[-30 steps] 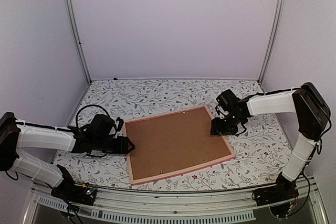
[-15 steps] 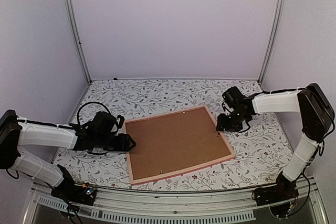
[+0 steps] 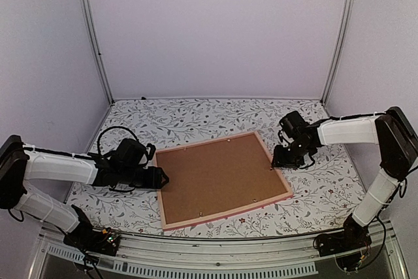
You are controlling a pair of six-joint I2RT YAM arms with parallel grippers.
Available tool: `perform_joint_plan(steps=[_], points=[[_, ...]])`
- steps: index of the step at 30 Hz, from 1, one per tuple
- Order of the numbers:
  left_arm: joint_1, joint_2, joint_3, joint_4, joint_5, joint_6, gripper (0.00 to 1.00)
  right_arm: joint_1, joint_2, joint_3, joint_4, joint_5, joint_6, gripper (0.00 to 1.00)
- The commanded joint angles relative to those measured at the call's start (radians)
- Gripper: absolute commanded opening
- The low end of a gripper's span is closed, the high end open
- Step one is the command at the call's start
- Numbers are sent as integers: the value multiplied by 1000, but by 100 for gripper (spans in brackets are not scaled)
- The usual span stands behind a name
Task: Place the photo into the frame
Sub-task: Press the fastener onto the backboard.
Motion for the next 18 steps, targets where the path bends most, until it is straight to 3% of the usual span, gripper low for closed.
perform_joint_plan(steps=[1,18], points=[[-12,8,20,-2,-8,13,62,-4,-1,-6,18,-6,-6,45],[-12,4,16,-6,-8,15,62,-3,45,2,28,41,-18,42]])
